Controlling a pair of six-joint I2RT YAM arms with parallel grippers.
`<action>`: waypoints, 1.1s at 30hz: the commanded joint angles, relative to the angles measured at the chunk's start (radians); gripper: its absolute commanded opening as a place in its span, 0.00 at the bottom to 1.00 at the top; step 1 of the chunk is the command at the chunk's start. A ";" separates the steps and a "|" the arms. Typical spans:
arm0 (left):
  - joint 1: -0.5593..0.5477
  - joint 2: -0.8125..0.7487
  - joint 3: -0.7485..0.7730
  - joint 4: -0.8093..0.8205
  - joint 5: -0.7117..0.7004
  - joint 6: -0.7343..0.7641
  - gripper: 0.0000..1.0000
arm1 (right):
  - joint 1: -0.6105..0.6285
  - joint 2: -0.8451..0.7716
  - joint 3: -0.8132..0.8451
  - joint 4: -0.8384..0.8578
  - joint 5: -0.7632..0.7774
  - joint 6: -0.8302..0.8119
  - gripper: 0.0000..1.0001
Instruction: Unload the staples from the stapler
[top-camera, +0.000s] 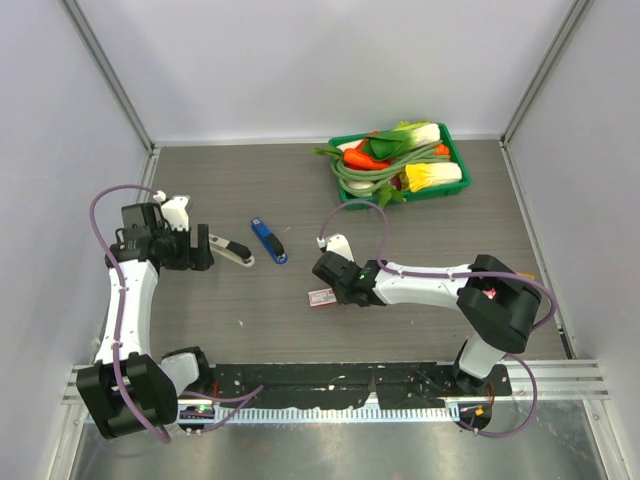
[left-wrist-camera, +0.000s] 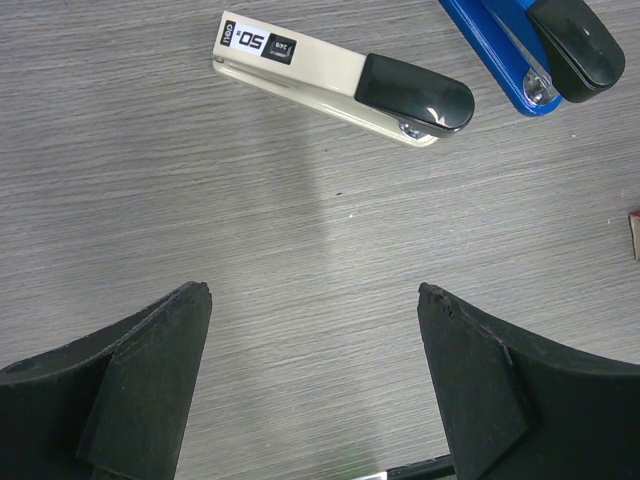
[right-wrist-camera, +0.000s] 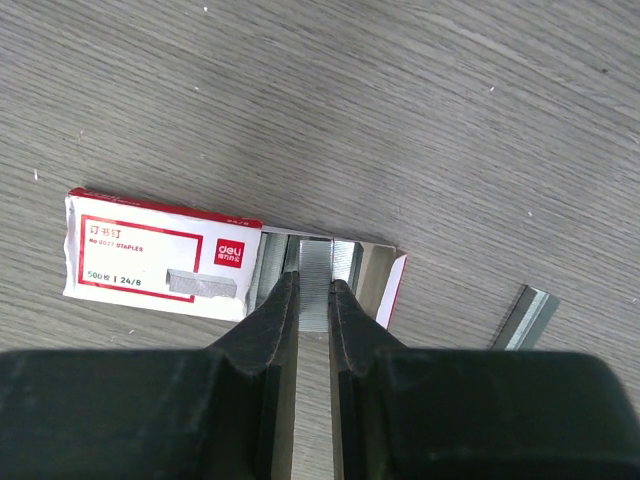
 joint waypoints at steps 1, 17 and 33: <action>0.008 -0.022 -0.003 0.024 0.010 0.013 0.88 | -0.002 0.008 -0.002 0.040 0.021 0.011 0.01; 0.006 -0.025 -0.010 0.020 0.015 0.019 0.89 | -0.002 0.000 -0.009 0.047 0.009 0.013 0.03; 0.006 -0.042 -0.017 0.012 0.026 0.022 0.88 | -0.004 -0.084 -0.016 0.042 -0.007 0.017 0.19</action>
